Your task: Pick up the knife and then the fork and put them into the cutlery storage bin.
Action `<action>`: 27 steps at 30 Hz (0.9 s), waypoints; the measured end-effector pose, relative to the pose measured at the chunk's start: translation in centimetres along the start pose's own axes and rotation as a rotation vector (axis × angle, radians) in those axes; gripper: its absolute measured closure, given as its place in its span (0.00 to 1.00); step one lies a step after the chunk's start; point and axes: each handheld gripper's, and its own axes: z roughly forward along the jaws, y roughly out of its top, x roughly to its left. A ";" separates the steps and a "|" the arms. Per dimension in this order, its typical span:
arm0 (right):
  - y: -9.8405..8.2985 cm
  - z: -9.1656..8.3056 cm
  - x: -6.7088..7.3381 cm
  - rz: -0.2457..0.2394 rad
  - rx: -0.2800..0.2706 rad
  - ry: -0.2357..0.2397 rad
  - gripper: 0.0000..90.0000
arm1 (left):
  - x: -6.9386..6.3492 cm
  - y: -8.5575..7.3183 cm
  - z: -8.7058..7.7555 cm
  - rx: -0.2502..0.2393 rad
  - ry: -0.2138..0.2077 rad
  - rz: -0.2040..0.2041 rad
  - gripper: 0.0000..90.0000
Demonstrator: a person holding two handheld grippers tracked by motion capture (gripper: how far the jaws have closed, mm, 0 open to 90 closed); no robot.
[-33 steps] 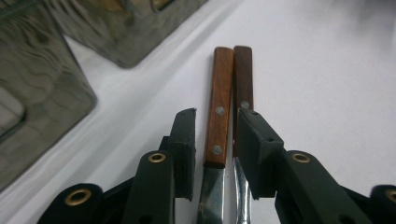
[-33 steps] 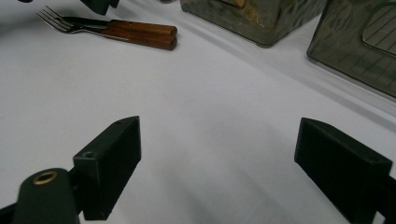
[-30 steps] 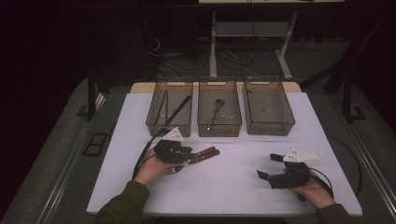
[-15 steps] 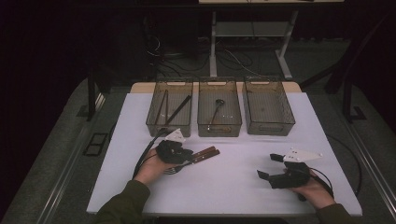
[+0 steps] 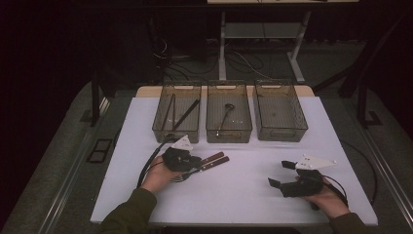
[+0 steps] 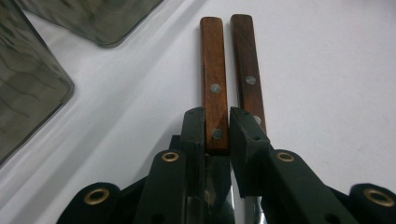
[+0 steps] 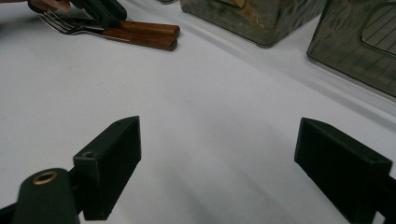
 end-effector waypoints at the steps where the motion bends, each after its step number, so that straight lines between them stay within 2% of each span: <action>1: 0.0 0.0 0.0 0.000 0.001 0.000 0.16 | 0.0 0.0 0.0 -0.002 0.000 0.004 0.85; 7: 0.0 0.0 0.1 0.001 0.001 0.001 0.16 | 0.3 -0.2 -0.1 -0.020 -0.023 0.010 0.85; 15: 0.0 -0.1 -0.1 0.007 -0.007 0.000 0.16 | 0.4 -0.1 -0.2 -0.009 -0.025 0.007 0.86; 22: 0.1 -0.2 -0.2 0.003 -0.018 0.004 0.16 | 0.1 0.7 -1.5 -0.033 -0.023 0.004 0.85; 27: 0.5 -0.3 -0.2 -0.002 -0.024 0.015 0.16 | -0.8 1.4 -2.5 -0.047 -0.041 0.032 0.85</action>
